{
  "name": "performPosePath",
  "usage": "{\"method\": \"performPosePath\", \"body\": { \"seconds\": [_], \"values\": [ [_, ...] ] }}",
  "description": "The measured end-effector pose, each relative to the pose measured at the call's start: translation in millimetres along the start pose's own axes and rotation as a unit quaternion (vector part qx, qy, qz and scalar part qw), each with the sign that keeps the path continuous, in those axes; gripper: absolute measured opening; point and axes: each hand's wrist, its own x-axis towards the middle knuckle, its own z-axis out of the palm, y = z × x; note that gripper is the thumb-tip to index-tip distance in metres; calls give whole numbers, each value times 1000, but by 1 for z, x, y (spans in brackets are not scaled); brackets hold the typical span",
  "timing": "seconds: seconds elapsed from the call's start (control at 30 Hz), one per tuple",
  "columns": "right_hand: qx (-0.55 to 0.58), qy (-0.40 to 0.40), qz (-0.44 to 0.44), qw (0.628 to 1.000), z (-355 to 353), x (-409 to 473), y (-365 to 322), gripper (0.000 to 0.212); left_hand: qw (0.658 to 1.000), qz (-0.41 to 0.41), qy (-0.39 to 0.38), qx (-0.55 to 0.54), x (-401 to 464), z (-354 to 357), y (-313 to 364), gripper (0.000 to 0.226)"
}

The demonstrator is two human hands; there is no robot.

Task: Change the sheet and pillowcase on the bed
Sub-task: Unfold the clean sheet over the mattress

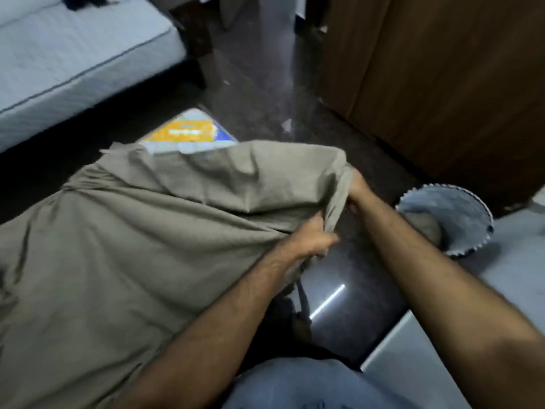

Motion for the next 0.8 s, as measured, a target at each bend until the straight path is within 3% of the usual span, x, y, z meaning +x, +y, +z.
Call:
{"method": "performPosePath", "body": {
  "seconds": [0.13, 0.2, 0.27, 0.33, 0.4, 0.5, 0.67, 0.7, 0.73, 0.8],
  "values": [
    [-164, -31, -21, 986, -19, 0, 35, 50, 995, -41, -74, 57, 1, -2, -10, 25],
    [-204, -69, -51, 975, -26, -10, 49, 55, 999, -28, -6, 41, 10, -10, -16, 15],
    [-205, -76, -81, 973, -28, -25, 43, 56, 988, 1, 151, -9, 20, -18, -23, 23],
    [-197, -87, -130, 968, -28, -40, 37, 61, 954, 46, 296, 30, 26, -34, -30, 21],
    [-201, -111, -169, 959, -24, -52, 33, 61, 944, 107, 302, 80, 35, -50, -31, 31],
    [-147, -112, -183, 966, -14, -63, 33, 47, 943, 212, 248, 67, 41, -68, -19, 45],
    [-72, -69, -192, 976, -8, -80, 36, 59, 847, 340, 404, 58, 39, -91, 5, 22],
    [-49, -74, -193, 977, -6, -83, 34, 60, 858, 345, 376, 62, 43, -95, 9, 20],
    [-33, -78, -197, 977, -4, -87, 31, 59, 889, 336, 303, 71, 49, -97, 12, 21],
    [32, -75, -199, 977, 1, -95, 21, 59, 956, 268, 85, 88, 50, -99, 17, 32]
  ]
}}
